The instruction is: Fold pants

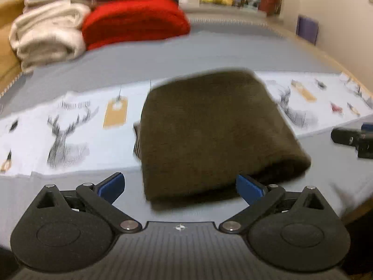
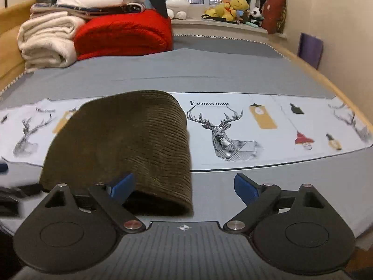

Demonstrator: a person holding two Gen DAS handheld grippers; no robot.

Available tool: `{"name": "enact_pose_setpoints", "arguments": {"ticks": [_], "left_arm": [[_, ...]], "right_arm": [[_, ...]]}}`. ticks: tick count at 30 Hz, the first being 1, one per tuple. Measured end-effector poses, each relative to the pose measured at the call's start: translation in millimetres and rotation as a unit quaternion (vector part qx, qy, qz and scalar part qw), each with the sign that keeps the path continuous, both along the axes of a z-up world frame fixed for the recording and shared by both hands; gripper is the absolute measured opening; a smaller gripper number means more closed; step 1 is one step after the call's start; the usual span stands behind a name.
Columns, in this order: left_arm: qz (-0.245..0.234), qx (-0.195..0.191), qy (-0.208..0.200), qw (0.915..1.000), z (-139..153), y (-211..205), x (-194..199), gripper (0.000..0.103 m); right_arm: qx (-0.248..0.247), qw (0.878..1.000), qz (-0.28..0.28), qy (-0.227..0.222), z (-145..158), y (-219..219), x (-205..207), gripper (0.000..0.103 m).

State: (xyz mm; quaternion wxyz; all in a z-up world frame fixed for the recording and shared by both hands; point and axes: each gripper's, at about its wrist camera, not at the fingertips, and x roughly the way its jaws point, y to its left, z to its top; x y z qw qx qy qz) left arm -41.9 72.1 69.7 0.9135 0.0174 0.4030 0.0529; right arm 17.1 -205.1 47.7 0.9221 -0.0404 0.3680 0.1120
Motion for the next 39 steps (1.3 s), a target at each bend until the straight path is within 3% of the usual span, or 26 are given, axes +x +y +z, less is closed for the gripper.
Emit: {"name": "enact_pose_setpoints", "arguments": {"ticks": [3, 8, 10, 39], "left_arm": [[-0.011, 0.030, -0.012, 0.9994, -4.7, -2.0, 10.2, 0.103], [0.025, -0.040, 0.044, 0.9979, -22.0, 18.3, 20.7, 0.102], [0.026, -0.048, 0.052, 0.9972, -22.3, 21.4, 20.1, 0.102], [0.018, -0.053, 0.063, 0.9964, -32.1, 26.0, 25.5, 0.103]], "right_arm": [[-0.019, 1.000, 0.003, -0.002, -5.2, 6.5, 2.9, 0.093], [-0.033, 0.999, 0.001, 0.015, -16.0, 15.1, 11.4, 0.093], [-0.040, 0.999, 0.001, 0.018, -20.4, 19.3, 13.7, 0.094], [-0.045, 0.998, 0.001, 0.044, -27.8, 35.6, 20.7, 0.095]]}}
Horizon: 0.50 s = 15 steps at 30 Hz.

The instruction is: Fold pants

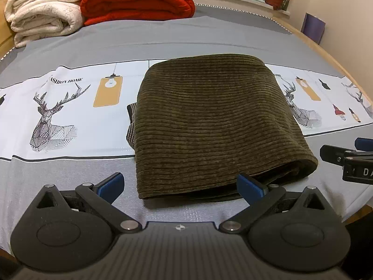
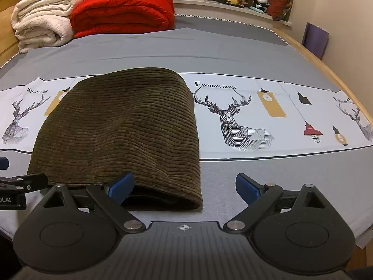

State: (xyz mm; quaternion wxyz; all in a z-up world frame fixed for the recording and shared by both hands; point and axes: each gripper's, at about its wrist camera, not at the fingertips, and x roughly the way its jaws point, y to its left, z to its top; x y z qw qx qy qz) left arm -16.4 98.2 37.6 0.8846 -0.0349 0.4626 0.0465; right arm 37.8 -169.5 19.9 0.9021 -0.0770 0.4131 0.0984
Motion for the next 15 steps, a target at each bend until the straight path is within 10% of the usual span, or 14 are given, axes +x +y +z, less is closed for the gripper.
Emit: {"name": "enact_pose_setpoints", "arguments": {"ticks": [15], "left_arm": [[-0.011, 0.004, -0.005, 0.9999, -0.2, -3.2, -0.9, 0.103]], "right_arm": [[0.000, 1.000, 0.008, 0.000, 0.7, 4.5, -1.0, 0.095]]}}
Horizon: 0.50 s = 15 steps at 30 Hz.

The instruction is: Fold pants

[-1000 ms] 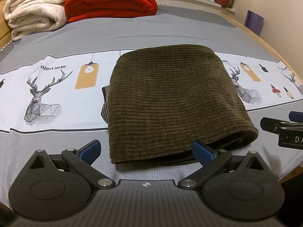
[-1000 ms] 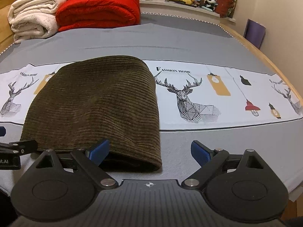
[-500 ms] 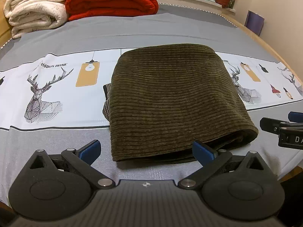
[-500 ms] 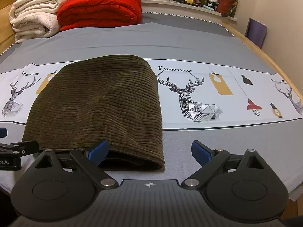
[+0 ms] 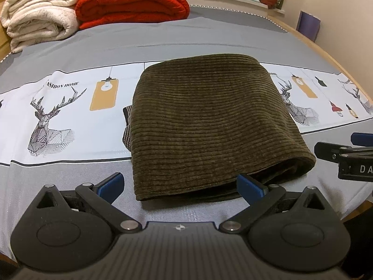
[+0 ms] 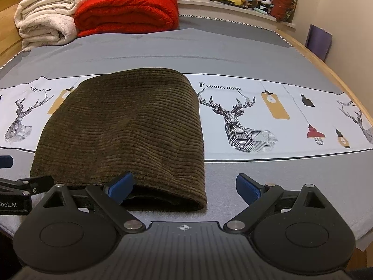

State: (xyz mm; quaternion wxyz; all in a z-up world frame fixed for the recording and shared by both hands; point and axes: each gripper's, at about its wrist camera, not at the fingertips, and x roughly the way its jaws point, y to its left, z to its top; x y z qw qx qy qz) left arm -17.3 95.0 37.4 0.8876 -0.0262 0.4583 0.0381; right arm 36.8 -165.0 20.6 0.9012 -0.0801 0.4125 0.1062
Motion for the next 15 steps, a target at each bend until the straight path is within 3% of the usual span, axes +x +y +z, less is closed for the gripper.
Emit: {"name": "enact_pose_setpoints", "arguments": {"ticks": [15], "left_arm": [[-0.007, 0.001, -0.002, 1.0000, 0.2, -1.3, -0.4, 0.103]], "right_arm": [[-0.001, 1.000, 0.001, 0.001, 0.1, 3.5, 0.1, 0.095]]}}
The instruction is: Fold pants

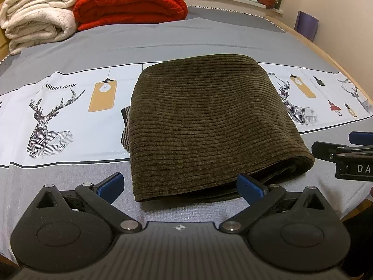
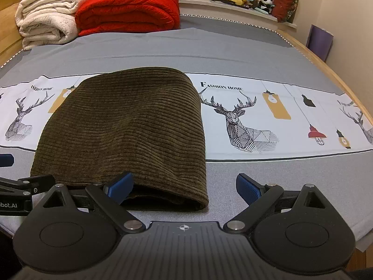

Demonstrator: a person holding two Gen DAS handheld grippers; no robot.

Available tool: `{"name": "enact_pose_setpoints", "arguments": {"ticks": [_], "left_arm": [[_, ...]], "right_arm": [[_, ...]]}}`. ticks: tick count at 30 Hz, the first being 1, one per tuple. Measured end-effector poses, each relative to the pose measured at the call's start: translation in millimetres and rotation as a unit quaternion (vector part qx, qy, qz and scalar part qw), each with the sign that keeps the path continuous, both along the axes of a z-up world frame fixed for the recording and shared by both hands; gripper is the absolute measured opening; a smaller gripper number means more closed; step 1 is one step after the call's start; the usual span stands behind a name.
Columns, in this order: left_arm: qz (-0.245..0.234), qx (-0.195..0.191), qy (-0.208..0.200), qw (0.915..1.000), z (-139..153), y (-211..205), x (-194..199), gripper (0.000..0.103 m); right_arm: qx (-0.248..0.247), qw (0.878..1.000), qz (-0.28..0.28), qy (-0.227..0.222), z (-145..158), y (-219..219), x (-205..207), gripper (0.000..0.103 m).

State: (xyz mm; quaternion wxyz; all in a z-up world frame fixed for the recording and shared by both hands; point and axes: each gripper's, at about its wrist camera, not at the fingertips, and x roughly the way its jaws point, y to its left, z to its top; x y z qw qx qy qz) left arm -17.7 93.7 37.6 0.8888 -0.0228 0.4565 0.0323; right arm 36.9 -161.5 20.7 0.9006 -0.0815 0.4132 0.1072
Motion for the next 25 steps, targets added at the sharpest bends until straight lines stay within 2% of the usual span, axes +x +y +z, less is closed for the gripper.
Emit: {"name": "enact_pose_setpoints", "arguments": {"ticks": [25], "left_arm": [[-0.009, 0.002, -0.004, 1.0000, -0.3, -1.4, -1.0, 0.103]], "right_arm": [[0.000, 1.000, 0.001, 0.001, -2.2, 1.2, -0.3, 0.095]]}}
